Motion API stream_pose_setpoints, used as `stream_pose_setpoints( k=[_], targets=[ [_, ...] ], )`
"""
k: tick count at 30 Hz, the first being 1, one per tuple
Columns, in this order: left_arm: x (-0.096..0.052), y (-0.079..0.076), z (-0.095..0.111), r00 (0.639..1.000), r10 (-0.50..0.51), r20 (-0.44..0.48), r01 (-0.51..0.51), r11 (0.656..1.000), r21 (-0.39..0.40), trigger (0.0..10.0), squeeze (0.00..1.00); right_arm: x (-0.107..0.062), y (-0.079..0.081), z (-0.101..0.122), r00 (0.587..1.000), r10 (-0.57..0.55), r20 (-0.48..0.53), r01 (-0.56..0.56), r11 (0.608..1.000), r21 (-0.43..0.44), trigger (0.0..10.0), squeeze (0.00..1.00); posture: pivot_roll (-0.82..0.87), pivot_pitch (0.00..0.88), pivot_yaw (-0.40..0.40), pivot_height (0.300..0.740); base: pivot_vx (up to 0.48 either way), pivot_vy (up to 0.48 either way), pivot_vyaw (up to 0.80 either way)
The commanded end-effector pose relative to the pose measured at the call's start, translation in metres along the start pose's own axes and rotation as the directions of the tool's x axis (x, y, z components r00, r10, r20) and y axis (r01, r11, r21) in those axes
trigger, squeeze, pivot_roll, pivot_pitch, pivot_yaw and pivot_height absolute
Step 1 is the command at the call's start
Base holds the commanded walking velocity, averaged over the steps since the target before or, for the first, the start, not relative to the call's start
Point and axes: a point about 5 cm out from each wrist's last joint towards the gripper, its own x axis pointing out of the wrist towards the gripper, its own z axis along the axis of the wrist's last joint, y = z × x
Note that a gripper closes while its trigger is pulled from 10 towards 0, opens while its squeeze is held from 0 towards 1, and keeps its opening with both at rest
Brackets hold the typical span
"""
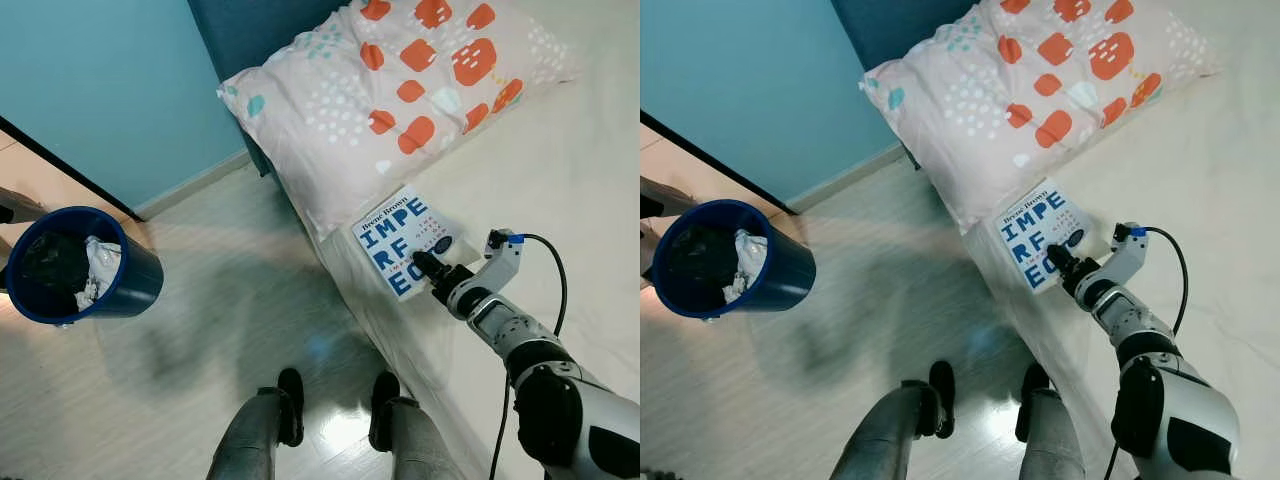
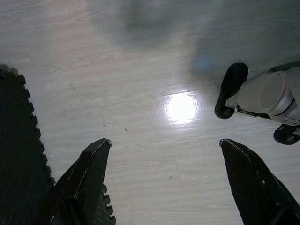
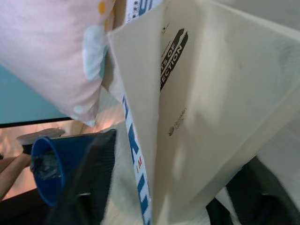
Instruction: Clean up the room
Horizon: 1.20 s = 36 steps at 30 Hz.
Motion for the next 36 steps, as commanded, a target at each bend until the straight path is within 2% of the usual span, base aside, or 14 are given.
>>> stream_pose_setpoints(
  k=[1, 10, 16, 20, 21, 24, 25, 26, 29, 30, 31, 33, 35, 36],
  targets=[
    [-0.011, 0.012, -0.016, 0.996, 0.049, -0.071, -0.05, 0.999, -0.018, 10.0, 0.0, -0.005, -0.011, -0.006, 0.999, -0.045, -0.01, 0.045, 0.999, 0.005, 10.0, 1.0, 0.26, 0.613, 0.112, 0.74, 0.0, 0.0, 0.0],
    [0.001, 0.006, -0.016, 0.997, 0.034, -0.071, -0.037, 0.999, -0.032, 10.0, 0.0, -0.01, -0.021, -0.008, 0.99, -0.132, -0.045, 0.13, 0.99, -0.045, 10.0, 1.0, 0.23, 0.569, 0.102, 0.74, 0.0, 0.0, 0.0],
    [0.014, -0.001, -0.015, 0.997, 0.03, -0.068, -0.033, 0.999, -0.043, 10.0, 0.0, -0.013, -0.025, -0.016, 0.98, -0.15, -0.129, 0.136, 0.985, -0.109, 10.0, 1.0, 0.21, 0.53, 0.087, 0.74, 0.0, 0.0, 0.0],
    [0.03, -0.01, -0.012, 0.998, 0.027, -0.059, -0.031, 0.997, -0.065, 10.0, 0.0, -0.013, -0.026, -0.019, 0.969, -0.171, -0.176, 0.15, 0.98, -0.127, 10.0, 1.0, 0.18, 0.456, 0.06, 0.74, 0.0, 0.0, 0.0],
    [0.039, -0.016, -0.009, 0.998, 0.028, -0.055, -0.032, 0.996, -0.077, 10.0, 0.0, -0.013, -0.027, -0.016, 0.966, -0.197, -0.168, 0.18, 0.978, -0.109, 10.0, 0.95, 0.17, 0.425, 0.051, 0.74, 0.0, 0.0, 0.0],
    [0.042, -0.018, -0.009, 0.998, 0.028, -0.055, -0.033, 0.996, -0.081, 10.0, 0.0, -0.013, -0.027, -0.015, 0.964, -0.21, -0.164, 0.195, 0.975, -0.103, 10.0, 0.95, 0.17, 0.419, 0.049, 0.74, 0.0, 0.0, 0.0],
    [0.046, -0.021, -0.007, 0.998, 0.029, -0.054, -0.034, 0.996, -0.088, 10.0, 0.0, -0.014, -0.03, -0.013, 0.956, -0.244, -0.164, 0.225, 0.966, -0.128, 10.0, 0.87, 0.16, 0.378, 0.039, 0.74, 0.0, 0.0, 0.0],
    [0.051, -0.024, -0.006, 0.998, 0.031, -0.054, -0.036, 0.995, -0.096, 10.0, 0.0, -0.015, -0.032, -0.01, 0.947, -0.279, -0.158, 0.256, 0.954, -0.155, 10.0, 0.7, 0.16, 0.354, 0.033, 0.74, 0.0, 0.0, 0.0],
    [0.054, -0.025, -0.005, 0.998, 0.034, -0.054, -0.039, 0.994, -0.102, 10.0, 0.0, -0.016, -0.034, -0.007, 0.94, -0.308, -0.146, 0.282, 0.943, -0.178, 10.0, 0.7, 0.16, 0.345, 0.032, 0.74, 0.0, 0.0, 0.0],
    [0.057, -0.027, -0.004, 0.998, 0.038, -0.055, -0.044, 0.993, -0.109, 10.0, 0.0, -0.017, -0.036, 0.001, 0.932, -0.345, -0.112, 0.318, 0.926, -0.202, 10.0, 0.59, 0.16, 0.316, 0.026, 0.74, 0.0, 0.0, 0.0],
    [0.057, -0.027, -0.004, 0.998, 0.038, -0.055, -0.044, 0.993, -0.109, 10.0, 0.0, -0.017, -0.036, 0.001, 0.932, -0.345, -0.112, 0.318, 0.926, -0.202, 10.0, 0.59, 0.16, 0.316, 0.026, 0.74, 0.0, 0.0, 0.0],
    [0.066, -0.033, -0.001, 0.997, 0.05, -0.062, -0.058, 0.99, -0.13, 10.0, 0.0, -0.012, -0.027, 0.016, 0.935, -0.352, -0.035, 0.337, 0.918, -0.21, 10.0, 0.31, 0.13, 0.228, 0.009, 0.74, 0.0, 0.0, 0.0],
    [0.066, -0.033, -0.001, 0.997, 0.05, -0.062, -0.058, 0.99, -0.13, 10.0, 0.0, -0.012, -0.027, 0.016, 0.935, -0.352, -0.035, 0.337, 0.918, -0.21, 10.0, 0.31, 0.13, 0.228, 0.009, 0.74, 0.0, 0.0, 0.0],
    [0.068, -0.035, -0.001, 0.997, 0.053, -0.065, -0.061, 0.988, -0.142, 10.0, 0.0, -0.007, -0.02, 0.017, 0.947, -0.32, -0.032, 0.307, 0.927, -0.214, 10.0, 0.15, 0.13, 0.228, 0.009, 0.74, 0.0, 0.0, 0.0]
  ],
)
